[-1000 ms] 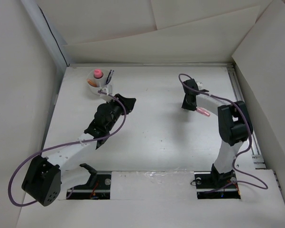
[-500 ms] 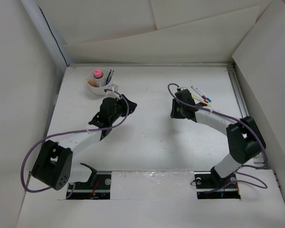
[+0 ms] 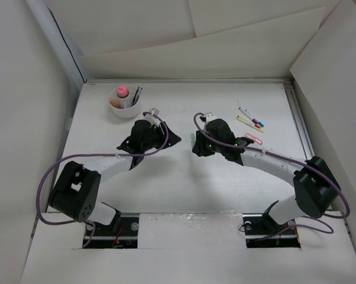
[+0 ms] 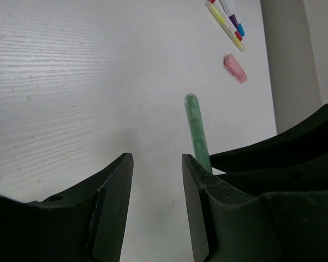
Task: Sort the stationery into containers
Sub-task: Grab a piece of stationery with the right arm, then pass the stationery from the right arm to the left
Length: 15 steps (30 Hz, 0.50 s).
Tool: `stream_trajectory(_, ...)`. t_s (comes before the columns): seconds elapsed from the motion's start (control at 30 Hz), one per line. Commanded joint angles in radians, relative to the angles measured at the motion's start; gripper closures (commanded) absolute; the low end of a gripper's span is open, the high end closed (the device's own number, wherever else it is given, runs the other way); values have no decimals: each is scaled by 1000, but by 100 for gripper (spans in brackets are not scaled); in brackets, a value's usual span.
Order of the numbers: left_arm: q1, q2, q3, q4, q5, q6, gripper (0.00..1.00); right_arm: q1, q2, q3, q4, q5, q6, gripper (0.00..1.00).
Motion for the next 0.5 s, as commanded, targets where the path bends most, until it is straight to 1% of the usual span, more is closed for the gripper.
stream_trajectory(0.0,0,2,42,47,64,-14,62,21,-23,-1,69,-45,-28,89)
stream_trajectory(0.13,0,41,62,47,87,-23,62,40,-23,8,78,-82,-46,89)
stream_trajectory(0.2,0,65,62,105,107,-42,61,40,-14,8,78,-82,-46,89)
stream_trajectory(0.27,0,81,62,129,118,-52,61,40,-14,8,78,-93,-46,89)
stream_trajectory(0.47,-9,133,83,129,127,-53,61,58,-14,8,87,-114,-56,89)
